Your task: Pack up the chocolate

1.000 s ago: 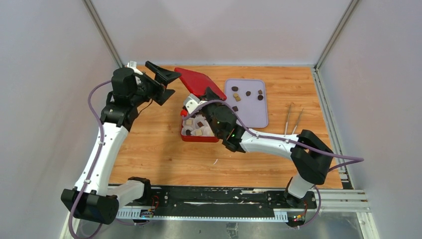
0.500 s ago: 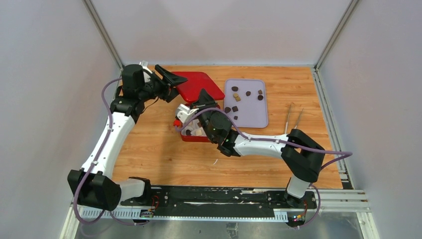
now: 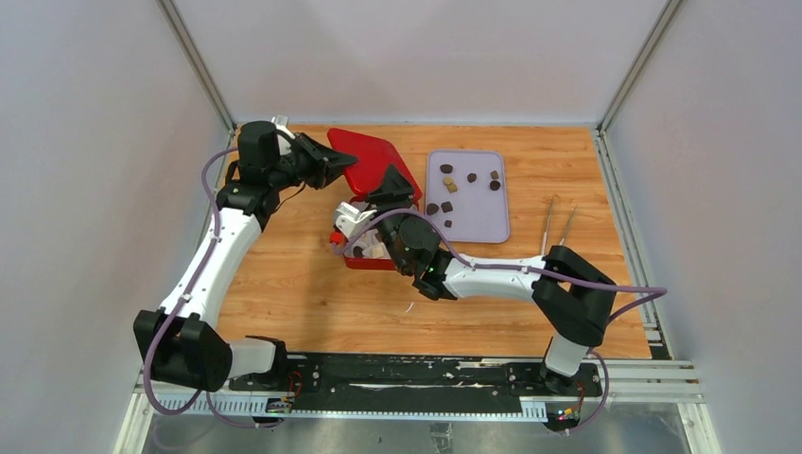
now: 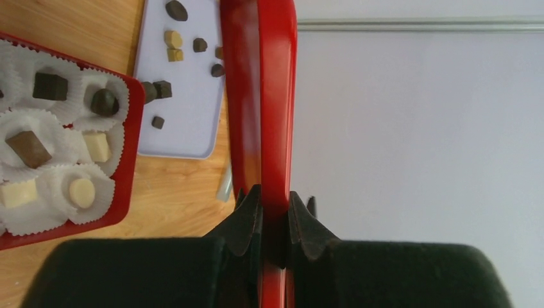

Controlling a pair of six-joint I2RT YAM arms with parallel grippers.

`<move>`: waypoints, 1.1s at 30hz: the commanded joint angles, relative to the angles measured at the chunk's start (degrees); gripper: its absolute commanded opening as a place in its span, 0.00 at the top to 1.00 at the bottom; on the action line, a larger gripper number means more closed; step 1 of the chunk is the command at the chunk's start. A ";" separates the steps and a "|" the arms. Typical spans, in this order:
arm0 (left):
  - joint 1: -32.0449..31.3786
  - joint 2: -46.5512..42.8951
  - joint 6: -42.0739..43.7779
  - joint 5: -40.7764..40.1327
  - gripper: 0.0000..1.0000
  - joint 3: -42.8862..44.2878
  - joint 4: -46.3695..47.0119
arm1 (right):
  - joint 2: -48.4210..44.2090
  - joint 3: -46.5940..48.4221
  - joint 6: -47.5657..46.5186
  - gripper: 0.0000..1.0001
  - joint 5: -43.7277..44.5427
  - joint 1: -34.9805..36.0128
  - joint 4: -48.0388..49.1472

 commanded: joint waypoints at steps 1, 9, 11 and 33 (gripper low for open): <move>-0.26 0.81 1.61 1.91 1.00 -0.19 2.71 | -2.89 -2.02 -2.39 0.26 1.98 1.16 3.45; 2.09 3.75 9.71 7.10 1.00 3.10 2.95 | -19.95 -8.56 10.43 0.00 9.53 3.15 -22.76; 2.28 4.92 10.97 9.93 1.00 4.19 4.16 | -27.31 -6.59 24.02 0.01 5.53 2.42 -38.00; 2.29 8.51 6.81 33.21 1.00 2.28 24.01 | -21.97 -8.33 134.07 0.03 -92.41 -49.10 -18.89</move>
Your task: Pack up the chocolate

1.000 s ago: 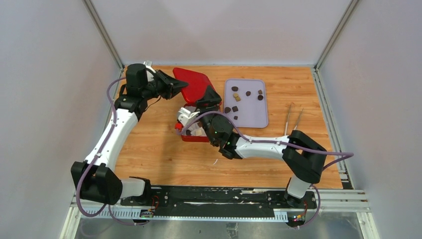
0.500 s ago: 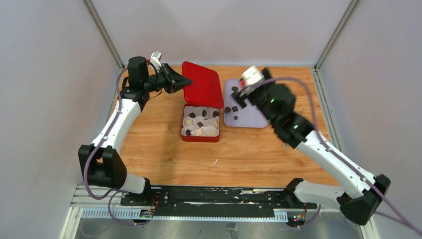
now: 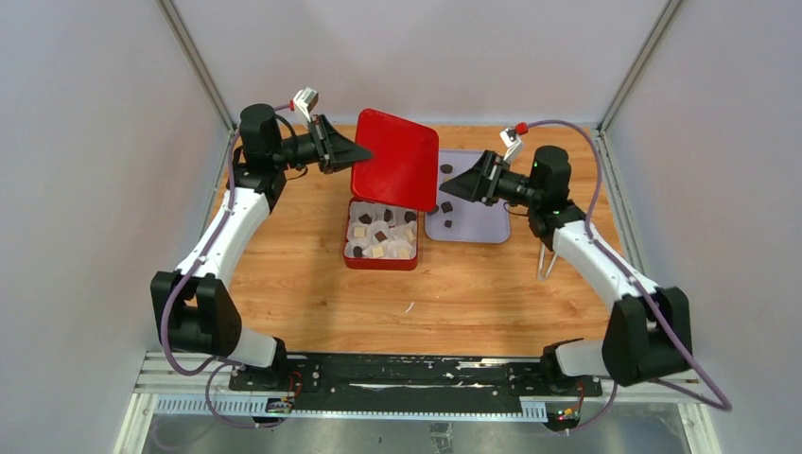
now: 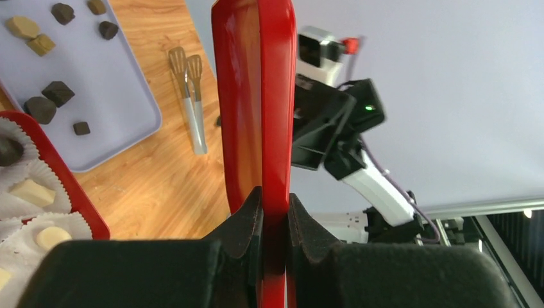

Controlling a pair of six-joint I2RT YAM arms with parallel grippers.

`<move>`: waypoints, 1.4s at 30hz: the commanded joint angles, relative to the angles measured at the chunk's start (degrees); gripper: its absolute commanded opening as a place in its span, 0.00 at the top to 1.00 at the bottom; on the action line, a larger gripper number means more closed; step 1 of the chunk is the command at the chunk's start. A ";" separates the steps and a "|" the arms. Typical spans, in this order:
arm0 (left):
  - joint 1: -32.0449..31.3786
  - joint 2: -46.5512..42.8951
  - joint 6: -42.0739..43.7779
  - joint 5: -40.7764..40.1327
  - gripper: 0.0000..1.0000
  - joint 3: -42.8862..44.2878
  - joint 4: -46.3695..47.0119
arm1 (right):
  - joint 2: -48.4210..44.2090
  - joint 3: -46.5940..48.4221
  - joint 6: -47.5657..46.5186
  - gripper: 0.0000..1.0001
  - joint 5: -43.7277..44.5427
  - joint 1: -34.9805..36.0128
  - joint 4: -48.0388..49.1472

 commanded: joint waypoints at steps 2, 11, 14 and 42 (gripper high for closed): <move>0.06 -1.67 -2.00 3.84 1.00 -1.02 4.26 | 7.00 -7.06 31.71 0.02 -15.83 -0.59 37.66; 0.06 -1.69 -3.30 4.75 1.00 0.08 5.43 | 20.99 -7.23 55.49 0.05 -11.99 3.04 73.72; 0.06 -1.58 -3.90 4.73 1.00 -0.40 6.31 | 23.20 -6.06 57.68 0.15 -10.88 4.74 77.44; 8.82 -4.57 22.34 -9.80 0.08 -1.98 -29.81 | 28.72 -10.83 63.04 1.00 -7.45 6.60 73.70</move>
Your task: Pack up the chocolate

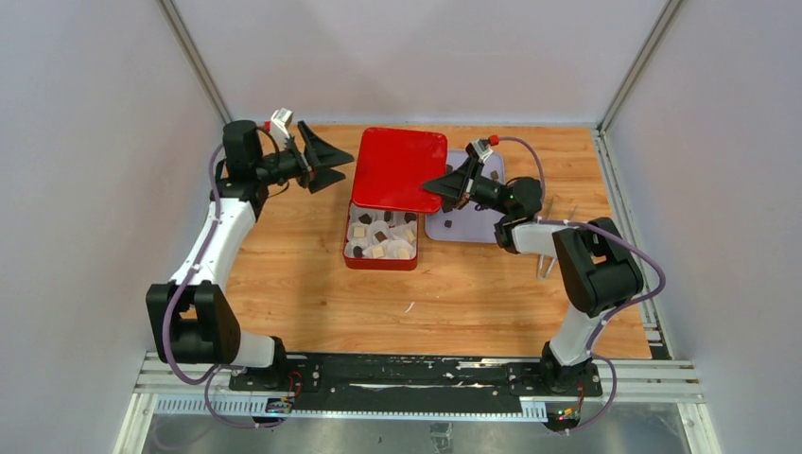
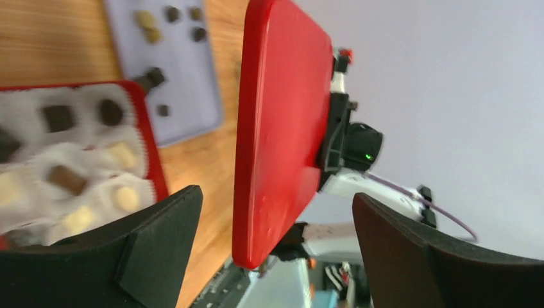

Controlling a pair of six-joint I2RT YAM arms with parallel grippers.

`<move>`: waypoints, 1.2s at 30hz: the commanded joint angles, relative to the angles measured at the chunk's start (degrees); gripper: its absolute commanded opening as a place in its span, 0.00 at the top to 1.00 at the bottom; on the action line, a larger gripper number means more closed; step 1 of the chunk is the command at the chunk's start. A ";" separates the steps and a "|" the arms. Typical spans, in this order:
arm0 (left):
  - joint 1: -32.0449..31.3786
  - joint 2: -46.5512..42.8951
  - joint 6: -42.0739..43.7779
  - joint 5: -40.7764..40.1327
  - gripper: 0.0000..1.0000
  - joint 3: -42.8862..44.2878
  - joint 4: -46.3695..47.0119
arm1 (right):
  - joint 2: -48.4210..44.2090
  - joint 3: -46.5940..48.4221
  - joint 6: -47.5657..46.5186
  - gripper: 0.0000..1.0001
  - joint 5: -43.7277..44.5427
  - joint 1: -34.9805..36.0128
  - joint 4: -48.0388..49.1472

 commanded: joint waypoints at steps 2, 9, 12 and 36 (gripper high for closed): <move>2.60 -0.66 24.68 -12.57 0.07 7.28 -33.43 | 2.51 -2.30 1.54 1.00 1.75 2.66 -3.06; 2.69 1.49 28.44 -22.23 0.07 3.04 -38.98 | 3.82 -2.54 -2.61 1.00 3.21 5.33 -11.10; 2.69 2.56 29.81 -24.36 0.07 1.43 -40.09 | 5.63 -2.96 -2.16 1.00 3.96 5.73 -11.11; 2.69 10.54 31.59 -24.55 0.08 -5.66 -33.34 | 21.28 -2.72 6.65 1.00 5.16 7.98 2.08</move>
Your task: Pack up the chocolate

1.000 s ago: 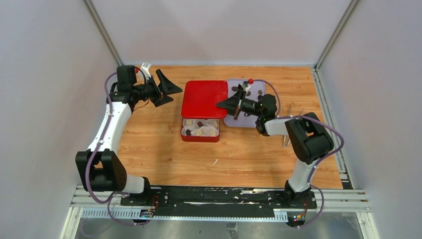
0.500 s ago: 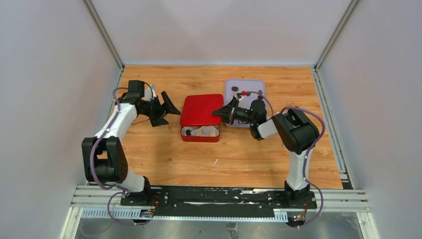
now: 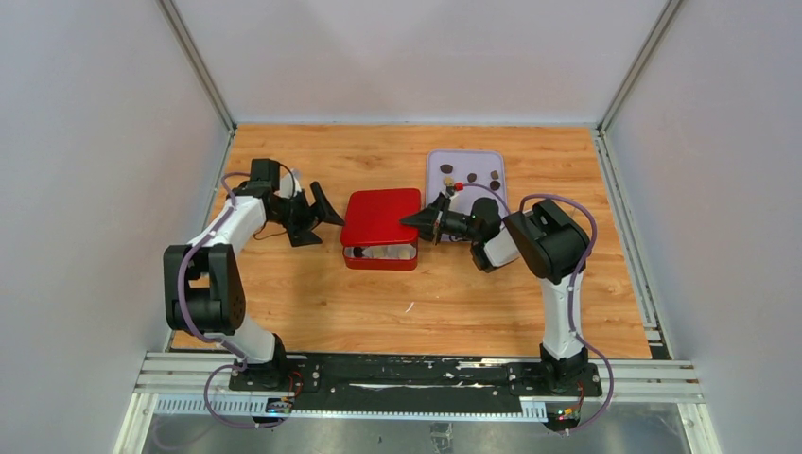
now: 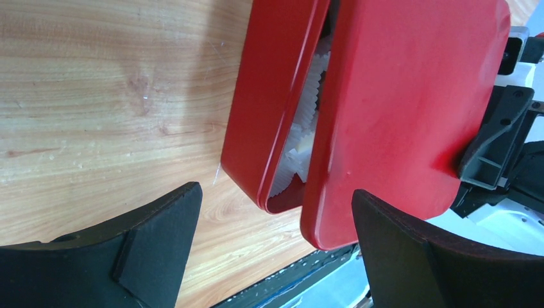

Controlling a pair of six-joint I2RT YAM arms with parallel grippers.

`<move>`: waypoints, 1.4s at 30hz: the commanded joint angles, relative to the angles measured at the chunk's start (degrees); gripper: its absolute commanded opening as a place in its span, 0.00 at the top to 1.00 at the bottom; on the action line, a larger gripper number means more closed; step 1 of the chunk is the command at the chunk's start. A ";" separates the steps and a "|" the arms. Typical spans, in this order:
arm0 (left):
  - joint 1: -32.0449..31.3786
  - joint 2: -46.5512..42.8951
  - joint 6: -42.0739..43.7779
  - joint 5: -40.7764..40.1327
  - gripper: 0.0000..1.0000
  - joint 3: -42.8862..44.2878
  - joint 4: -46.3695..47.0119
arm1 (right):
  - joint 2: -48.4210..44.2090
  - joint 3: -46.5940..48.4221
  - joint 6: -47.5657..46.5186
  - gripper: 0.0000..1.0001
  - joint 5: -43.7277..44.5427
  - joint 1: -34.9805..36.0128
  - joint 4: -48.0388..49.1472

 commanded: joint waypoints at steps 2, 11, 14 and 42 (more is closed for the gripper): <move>0.07 1.77 1.48 0.59 0.08 -1.31 1.67 | 0.95 -1.39 1.19 1.00 0.36 1.05 4.56; -0.02 3.80 2.18 1.84 0.10 -2.70 1.83 | 2.05 -3.31 1.26 1.00 -0.95 1.03 4.64; -0.01 4.19 2.19 2.07 0.11 -3.11 1.80 | 2.19 -3.22 1.15 0.93 -1.64 1.05 4.12; -0.02 2.93 3.09 3.64 0.11 0.12 0.07 | 1.61 2.75 -3.22 1.00 -2.90 1.16 6.78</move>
